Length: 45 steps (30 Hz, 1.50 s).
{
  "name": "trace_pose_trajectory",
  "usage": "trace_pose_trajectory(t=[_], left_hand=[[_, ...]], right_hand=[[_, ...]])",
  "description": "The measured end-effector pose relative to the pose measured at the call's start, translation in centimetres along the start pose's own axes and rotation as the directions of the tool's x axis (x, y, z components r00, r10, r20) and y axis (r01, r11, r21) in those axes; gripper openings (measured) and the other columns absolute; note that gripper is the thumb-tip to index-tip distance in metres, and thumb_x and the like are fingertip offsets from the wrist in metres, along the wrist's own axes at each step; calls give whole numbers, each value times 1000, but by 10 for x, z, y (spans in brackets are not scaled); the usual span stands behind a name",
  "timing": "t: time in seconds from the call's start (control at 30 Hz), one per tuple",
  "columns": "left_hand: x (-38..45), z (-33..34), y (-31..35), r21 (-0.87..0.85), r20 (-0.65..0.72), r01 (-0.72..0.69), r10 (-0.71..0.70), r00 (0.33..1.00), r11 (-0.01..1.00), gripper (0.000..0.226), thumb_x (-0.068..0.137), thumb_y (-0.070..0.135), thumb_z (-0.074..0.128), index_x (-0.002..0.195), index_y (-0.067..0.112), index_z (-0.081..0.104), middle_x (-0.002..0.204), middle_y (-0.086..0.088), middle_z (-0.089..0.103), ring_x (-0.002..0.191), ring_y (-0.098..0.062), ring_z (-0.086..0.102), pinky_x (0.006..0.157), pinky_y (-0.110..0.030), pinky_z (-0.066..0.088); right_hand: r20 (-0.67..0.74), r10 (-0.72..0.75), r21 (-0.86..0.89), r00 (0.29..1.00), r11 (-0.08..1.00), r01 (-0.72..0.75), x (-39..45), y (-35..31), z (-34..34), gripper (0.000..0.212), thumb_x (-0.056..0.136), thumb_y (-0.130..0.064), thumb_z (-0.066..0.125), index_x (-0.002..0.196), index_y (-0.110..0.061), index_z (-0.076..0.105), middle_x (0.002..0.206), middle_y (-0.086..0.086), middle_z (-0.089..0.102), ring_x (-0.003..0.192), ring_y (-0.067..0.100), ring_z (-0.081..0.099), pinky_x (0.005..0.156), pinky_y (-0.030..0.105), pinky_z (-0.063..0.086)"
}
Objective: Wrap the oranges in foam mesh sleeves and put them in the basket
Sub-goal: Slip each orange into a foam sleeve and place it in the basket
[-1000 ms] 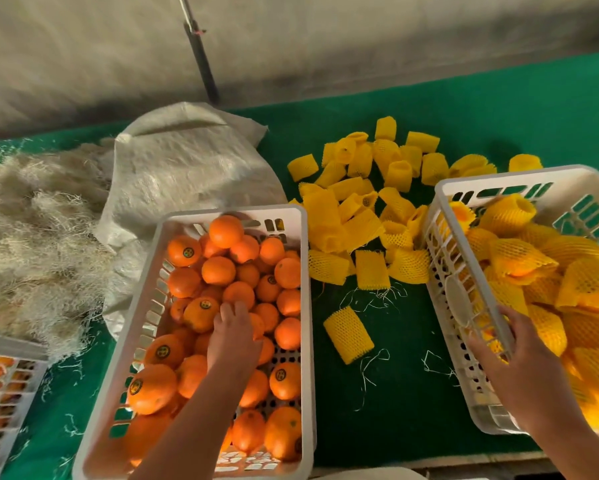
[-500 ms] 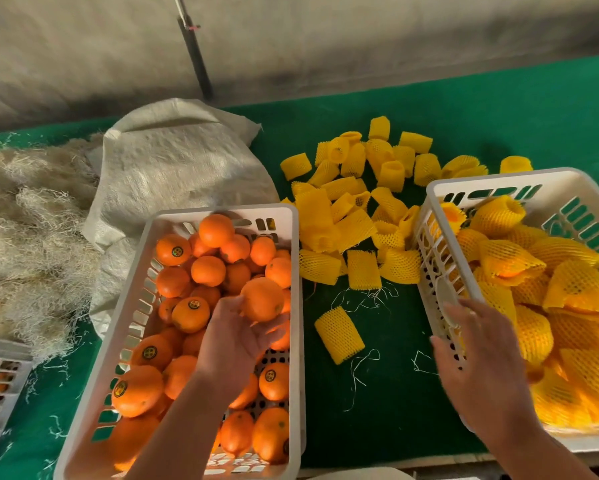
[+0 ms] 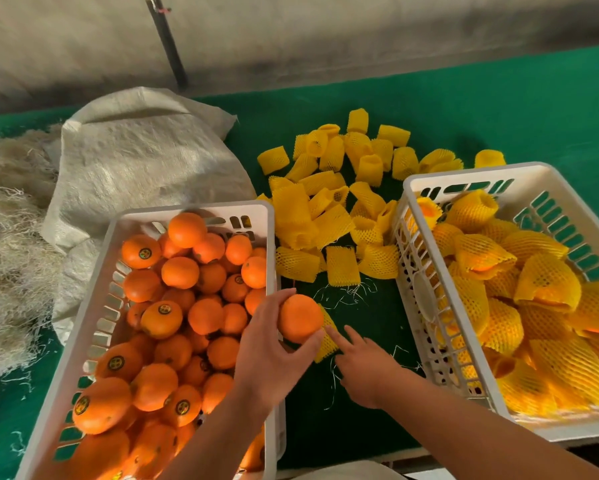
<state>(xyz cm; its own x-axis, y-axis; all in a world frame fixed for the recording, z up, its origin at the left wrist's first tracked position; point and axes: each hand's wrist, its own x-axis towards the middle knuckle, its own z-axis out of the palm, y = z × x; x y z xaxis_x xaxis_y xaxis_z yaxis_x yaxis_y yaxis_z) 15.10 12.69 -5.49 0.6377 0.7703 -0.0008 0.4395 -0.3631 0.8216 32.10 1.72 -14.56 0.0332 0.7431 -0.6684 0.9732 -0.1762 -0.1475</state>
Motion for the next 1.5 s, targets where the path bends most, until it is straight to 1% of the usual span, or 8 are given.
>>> trace_pose_trajectory(t=[0.17,0.3,0.47,0.67,0.93,1.23,1.37,1.5], left_hand=[[4,8,2,189,44,-106,100,994,976,77,79,79,64,141,63,22,136,45,31,125,20,37,76,-6,37],[4,8,0,187,33,-97,93,995,978,77,78,76,66,139,63,21,135,46,30,124,22,36,73,-5,38],[5,10,1,212,61,-116,106,993,970,75,78,72,68,139,48,32,126,40,31,110,15,48,62,-3,38],[4,10,4,355,247,-253,171,954,900,76,77,73,65,142,46,36,130,31,43,83,-2,57,64,-9,39],[6,42,8,505,616,-386,-9,788,772,112,69,75,57,152,59,-17,123,11,55,81,-14,59,62,-29,48],[7,72,12,624,621,-278,-247,743,731,87,77,66,69,147,30,33,134,6,54,110,-19,59,86,-37,51],[1,75,7,677,626,-249,-365,689,692,85,79,63,72,147,28,36,132,2,55,115,-24,58,91,-41,52],[-2,72,2,693,610,-225,-391,689,685,82,80,60,74,146,28,39,131,2,55,116,-23,58,90,-39,52]], right_hand=[[65,22,103,998,994,-29,8,-3,-10,81,99,-22,60,165,-19,14,173,1,-6,159,35,-5,125,65,15],[-203,76,330,976,944,-5,6,0,-13,52,105,-32,52,155,-22,40,167,-2,27,155,21,21,125,48,27],[-528,370,628,765,776,58,-12,8,-13,31,106,-32,56,134,-23,65,135,-7,64,126,3,53,111,19,37],[-597,466,703,652,696,146,-48,9,-18,25,103,-21,64,127,-23,71,115,-21,64,106,-6,60,97,16,50],[-601,385,641,701,756,134,-80,2,-10,34,109,-25,50,140,-25,63,138,-13,63,125,-12,43,103,-3,23],[-494,398,651,773,759,25,-81,5,16,33,109,-28,51,138,-21,63,136,-6,64,126,3,54,108,7,34],[-336,445,732,830,678,-66,-70,15,24,28,107,-31,54,134,-26,61,134,-9,59,110,-3,51,80,4,36],[-240,435,760,868,640,-110,-54,26,20,40,107,-29,54,146,-26,51,155,-5,41,133,10,49,104,21,37]])
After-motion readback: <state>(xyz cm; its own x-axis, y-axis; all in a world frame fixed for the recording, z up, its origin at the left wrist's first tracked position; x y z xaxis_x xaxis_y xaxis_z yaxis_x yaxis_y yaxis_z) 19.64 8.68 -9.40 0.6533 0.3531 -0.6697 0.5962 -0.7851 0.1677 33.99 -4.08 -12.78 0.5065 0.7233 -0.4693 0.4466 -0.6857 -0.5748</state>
